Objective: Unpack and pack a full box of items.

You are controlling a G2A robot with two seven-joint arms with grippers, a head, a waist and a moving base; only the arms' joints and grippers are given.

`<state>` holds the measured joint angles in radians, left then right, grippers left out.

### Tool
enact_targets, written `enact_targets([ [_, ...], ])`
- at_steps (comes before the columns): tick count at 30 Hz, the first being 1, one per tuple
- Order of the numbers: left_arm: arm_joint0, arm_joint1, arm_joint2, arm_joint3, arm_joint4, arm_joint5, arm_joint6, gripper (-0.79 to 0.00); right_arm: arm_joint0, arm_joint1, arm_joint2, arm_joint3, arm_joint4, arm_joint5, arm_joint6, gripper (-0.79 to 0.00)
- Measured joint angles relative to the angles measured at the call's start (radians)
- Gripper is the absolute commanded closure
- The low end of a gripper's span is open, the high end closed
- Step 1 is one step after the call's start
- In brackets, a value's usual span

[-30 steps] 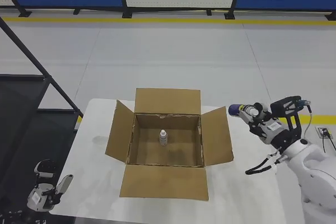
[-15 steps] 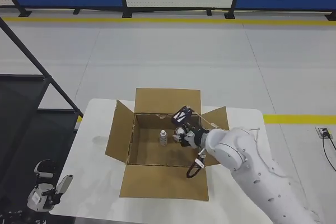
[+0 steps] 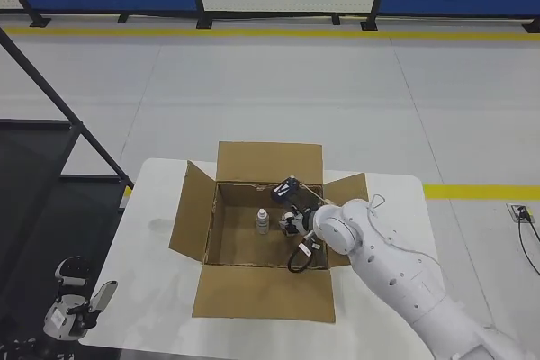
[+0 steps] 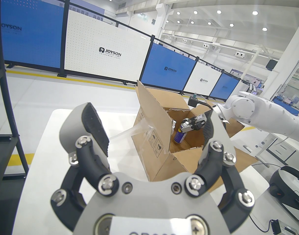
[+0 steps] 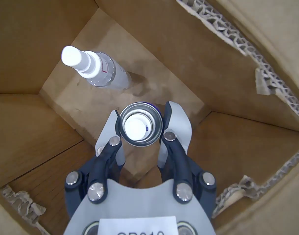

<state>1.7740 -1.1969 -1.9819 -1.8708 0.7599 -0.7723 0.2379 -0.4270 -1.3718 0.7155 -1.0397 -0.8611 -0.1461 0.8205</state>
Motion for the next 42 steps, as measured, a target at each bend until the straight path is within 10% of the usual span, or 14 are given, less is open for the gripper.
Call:
enact_targets([
  [8, 0.0, 0.0, 0.0, 0.0, 0.0, 0.0, 0.0, -0.785, 0.011, -0.02, -0.012, 0.032, -0.004, -0.01, -0.008, -0.785],
  [21, 0.0, 0.0, 0.0, 0.0, 0.0, 0.0, 0.0, -0.785, -0.096, 0.043, 0.156, -0.271, -0.075, 0.002, 0.049, -0.785],
  [29, -0.008, 0.0, 0.002, 0.008, -0.011, 0.014, -0.012, -0.785, -0.371, 0.128, 0.475, -0.704, 0.081, -0.165, 0.114, -0.785],
  [38, -0.158, 0.02, 0.093, 0.051, -0.242, 0.037, -0.316, -0.785, -0.59, 0.174, 0.749, -0.844, 0.315, -0.331, 0.077, -0.785],
  [42, -0.236, 0.027, 0.112, 0.053, -0.289, 0.134, -0.415, -0.785, -0.633, 0.183, 0.853, -0.837, 0.347, -0.253, 0.004, -0.785],
])
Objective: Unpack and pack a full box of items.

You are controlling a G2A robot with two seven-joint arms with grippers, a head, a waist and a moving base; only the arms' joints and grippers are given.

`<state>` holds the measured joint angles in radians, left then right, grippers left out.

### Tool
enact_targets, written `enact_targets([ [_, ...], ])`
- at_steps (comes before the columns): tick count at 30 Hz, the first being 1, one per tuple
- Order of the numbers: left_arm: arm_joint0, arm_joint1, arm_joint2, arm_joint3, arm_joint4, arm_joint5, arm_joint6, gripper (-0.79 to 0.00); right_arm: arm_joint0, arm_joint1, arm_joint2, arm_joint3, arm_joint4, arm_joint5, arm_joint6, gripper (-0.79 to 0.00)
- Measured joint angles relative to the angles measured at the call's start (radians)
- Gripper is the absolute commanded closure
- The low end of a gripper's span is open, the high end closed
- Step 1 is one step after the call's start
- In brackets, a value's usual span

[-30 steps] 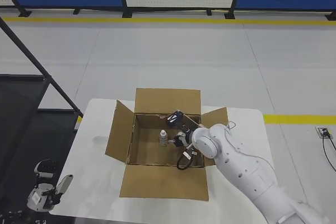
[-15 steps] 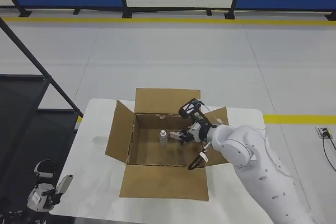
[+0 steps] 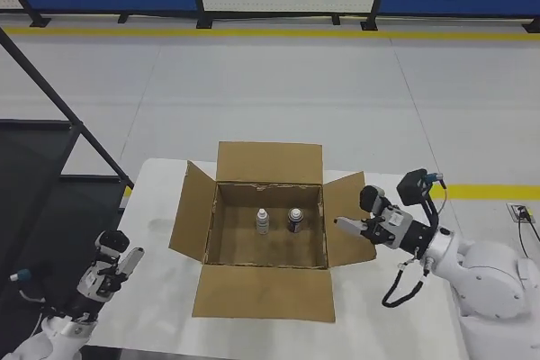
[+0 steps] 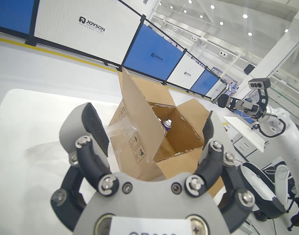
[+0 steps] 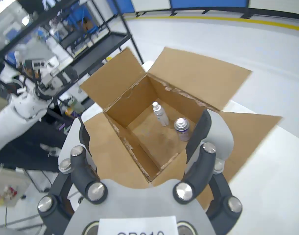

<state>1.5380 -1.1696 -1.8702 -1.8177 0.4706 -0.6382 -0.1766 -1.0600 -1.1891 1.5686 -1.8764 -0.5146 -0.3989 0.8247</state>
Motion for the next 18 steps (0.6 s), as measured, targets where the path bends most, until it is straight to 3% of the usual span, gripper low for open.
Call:
enact_targets([
  [4, -0.051, -0.003, 0.033, 0.007, 0.113, 0.164, 0.025, -0.785, 0.002, 0.0, -0.006, -0.001, -0.053, -0.013, 0.003, -0.785],
  [7, -0.07, -0.005, 0.072, 0.024, 0.213, 0.232, 0.048, -0.785, 0.0, 0.0, -0.005, 0.001, -0.05, -0.012, 0.0, -0.785],
  [12, -0.091, -0.006, 0.132, 0.04, 0.331, 0.264, 0.06, -0.785, -0.01, 0.005, 0.03, 0.056, 0.023, 0.009, -0.033, -0.785],
  [18, -0.108, -0.007, 0.194, 0.034, 0.398, 0.269, 0.043, -0.785, 0.055, 0.023, 0.071, 0.196, 0.205, 0.03, 0.128, -0.785],
])
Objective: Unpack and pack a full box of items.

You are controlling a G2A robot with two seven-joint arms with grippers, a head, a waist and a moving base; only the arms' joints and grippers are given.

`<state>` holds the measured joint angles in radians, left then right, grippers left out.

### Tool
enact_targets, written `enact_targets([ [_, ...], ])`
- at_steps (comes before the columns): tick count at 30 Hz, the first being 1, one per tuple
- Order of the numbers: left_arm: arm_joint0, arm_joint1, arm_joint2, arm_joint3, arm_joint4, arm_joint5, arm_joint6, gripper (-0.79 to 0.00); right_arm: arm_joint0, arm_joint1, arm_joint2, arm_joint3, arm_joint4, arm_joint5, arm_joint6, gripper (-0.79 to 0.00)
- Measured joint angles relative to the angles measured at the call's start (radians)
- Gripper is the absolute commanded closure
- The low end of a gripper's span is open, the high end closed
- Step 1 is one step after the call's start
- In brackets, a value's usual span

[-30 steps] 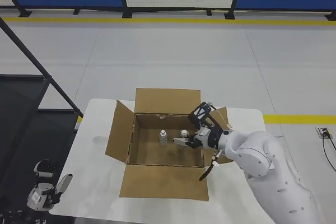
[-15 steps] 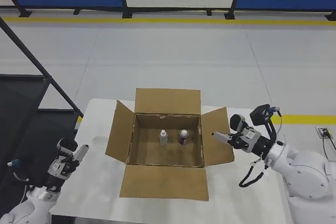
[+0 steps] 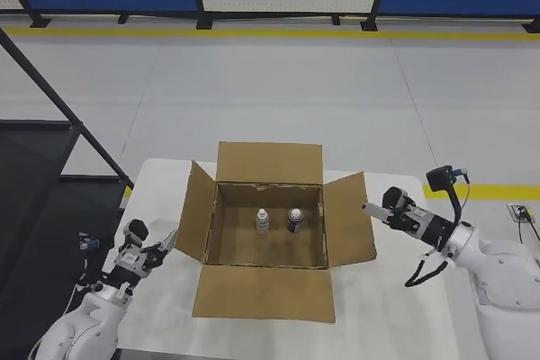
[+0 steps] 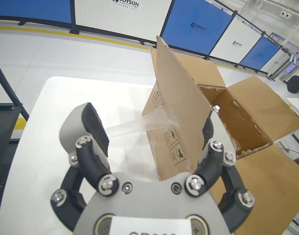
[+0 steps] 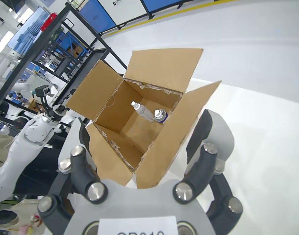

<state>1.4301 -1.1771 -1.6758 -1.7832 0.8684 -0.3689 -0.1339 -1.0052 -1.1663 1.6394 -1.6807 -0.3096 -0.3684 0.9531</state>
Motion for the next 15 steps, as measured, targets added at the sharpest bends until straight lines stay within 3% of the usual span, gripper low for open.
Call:
enact_targets([
  [7, -0.008, 0.003, 0.053, -0.039, 0.048, -0.027, -0.066, -0.785, 0.118, 0.01, -0.066, 0.176, 0.158, -0.01, 0.173, -0.785],
  [15, -0.079, 0.003, 0.137, -0.027, 0.19, 0.013, -0.119, -0.785, 0.211, 0.011, -0.161, 0.275, 0.362, -0.117, 0.301, -0.785],
])
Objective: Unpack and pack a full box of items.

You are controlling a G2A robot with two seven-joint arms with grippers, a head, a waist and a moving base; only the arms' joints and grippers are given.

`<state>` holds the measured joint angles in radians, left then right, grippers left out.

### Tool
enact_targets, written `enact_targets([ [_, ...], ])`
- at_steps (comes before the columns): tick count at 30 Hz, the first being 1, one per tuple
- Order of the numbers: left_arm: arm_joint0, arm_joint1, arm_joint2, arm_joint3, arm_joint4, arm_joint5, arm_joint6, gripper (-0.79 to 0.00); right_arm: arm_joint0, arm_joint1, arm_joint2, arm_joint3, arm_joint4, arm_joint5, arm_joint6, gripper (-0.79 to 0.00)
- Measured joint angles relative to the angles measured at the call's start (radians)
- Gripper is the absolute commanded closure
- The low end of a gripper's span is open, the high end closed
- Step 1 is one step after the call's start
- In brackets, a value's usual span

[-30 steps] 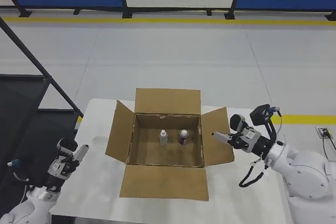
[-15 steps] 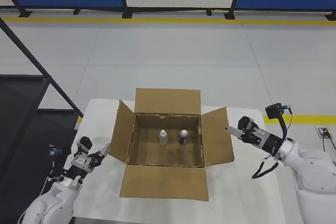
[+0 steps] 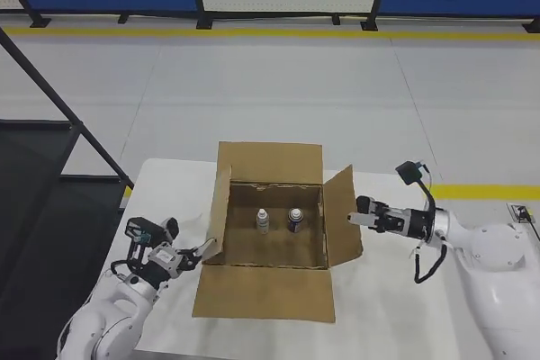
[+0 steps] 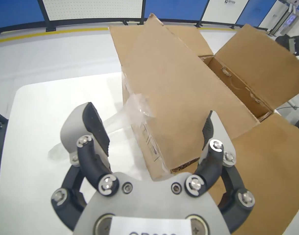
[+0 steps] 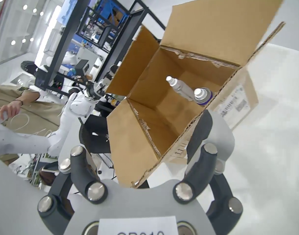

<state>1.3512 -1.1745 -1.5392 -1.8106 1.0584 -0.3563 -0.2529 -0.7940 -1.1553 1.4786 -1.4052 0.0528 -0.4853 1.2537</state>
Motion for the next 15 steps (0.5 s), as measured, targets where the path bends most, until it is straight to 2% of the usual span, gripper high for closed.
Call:
enact_targets([
  [7, -0.076, -0.001, 0.071, 0.046, 0.118, 0.018, -0.036, -0.785, 0.091, -0.012, -0.122, 0.078, 0.145, -0.02, 0.061, -0.785],
  [11, -0.116, -0.003, 0.107, 0.077, 0.154, 0.024, -0.054, -0.785, 0.151, -0.03, -0.222, 0.15, 0.121, -0.041, 0.016, -0.785],
  [15, -0.15, -0.006, 0.139, 0.106, 0.191, 0.039, -0.065, -0.785, 0.188, -0.051, -0.319, 0.214, 0.079, -0.116, -0.049, -0.785],
])
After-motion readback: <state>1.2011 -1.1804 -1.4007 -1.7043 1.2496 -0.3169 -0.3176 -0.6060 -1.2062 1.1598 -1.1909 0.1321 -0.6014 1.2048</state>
